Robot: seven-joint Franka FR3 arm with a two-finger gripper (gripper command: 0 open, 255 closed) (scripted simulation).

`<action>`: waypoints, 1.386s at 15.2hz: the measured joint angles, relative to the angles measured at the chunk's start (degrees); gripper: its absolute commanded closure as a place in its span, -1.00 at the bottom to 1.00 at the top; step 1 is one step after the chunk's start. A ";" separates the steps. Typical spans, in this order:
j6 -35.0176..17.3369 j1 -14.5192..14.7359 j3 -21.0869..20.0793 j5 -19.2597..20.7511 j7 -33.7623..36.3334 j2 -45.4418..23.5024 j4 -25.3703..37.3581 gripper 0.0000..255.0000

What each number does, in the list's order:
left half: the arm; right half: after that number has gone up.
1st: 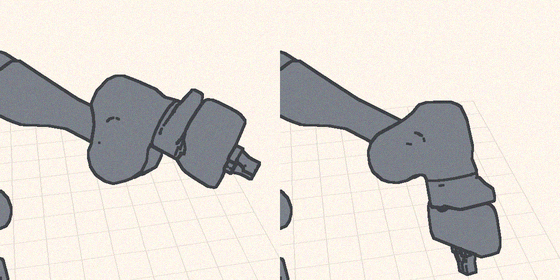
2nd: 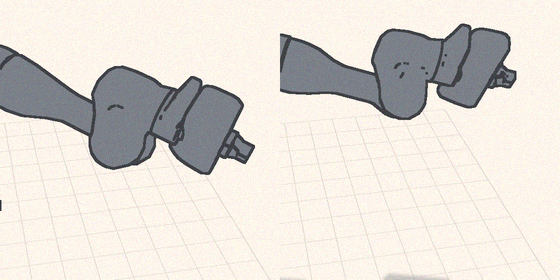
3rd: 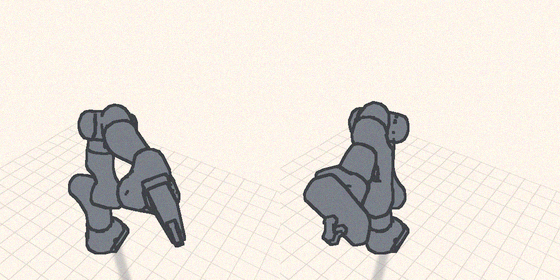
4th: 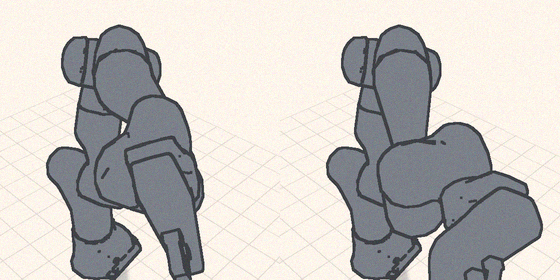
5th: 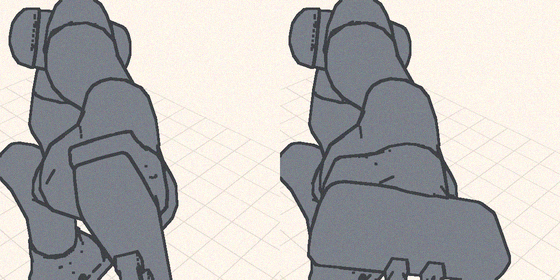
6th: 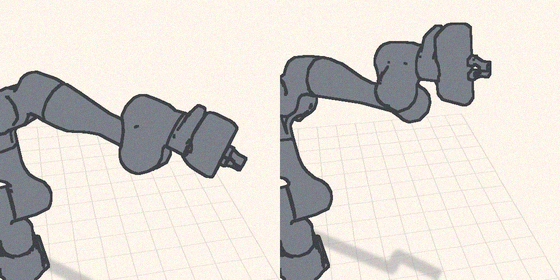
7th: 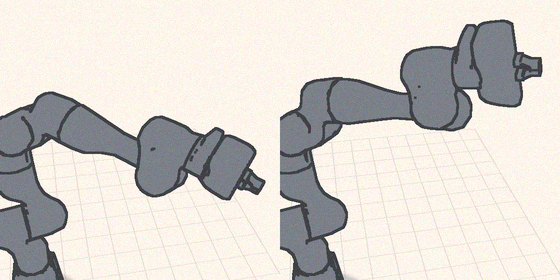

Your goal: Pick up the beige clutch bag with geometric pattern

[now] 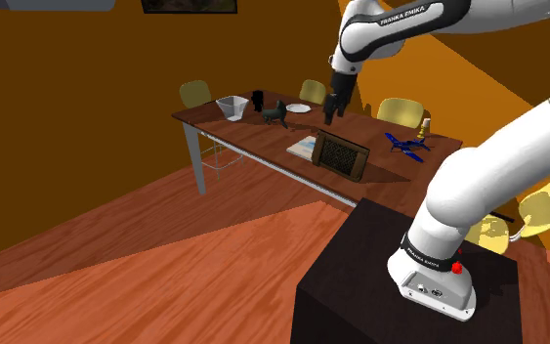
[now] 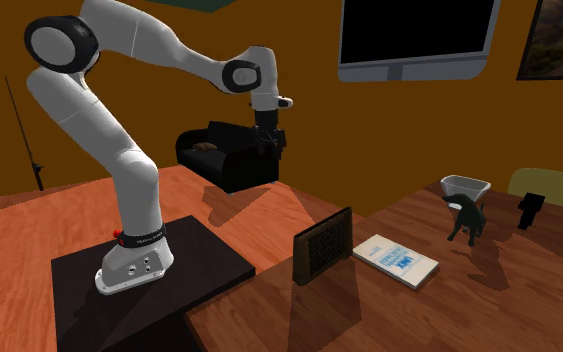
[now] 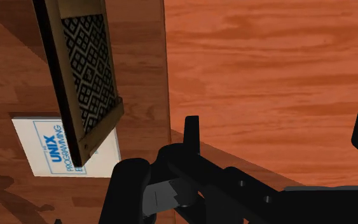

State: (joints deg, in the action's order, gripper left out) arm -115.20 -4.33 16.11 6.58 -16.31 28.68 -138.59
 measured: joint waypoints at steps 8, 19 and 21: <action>-10.95 -0.51 7.57 -2.30 -8.92 -14.52 4.90 -1.00; -19.76 -3.61 12.92 -17.20 -25.72 -38.48 18.86 -1.00; -20.20 -5.48 12.55 -20.49 -28.79 -43.16 22.59 -1.00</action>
State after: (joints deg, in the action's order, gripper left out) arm -135.40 -9.82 28.66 -13.91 -45.09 -14.48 -116.00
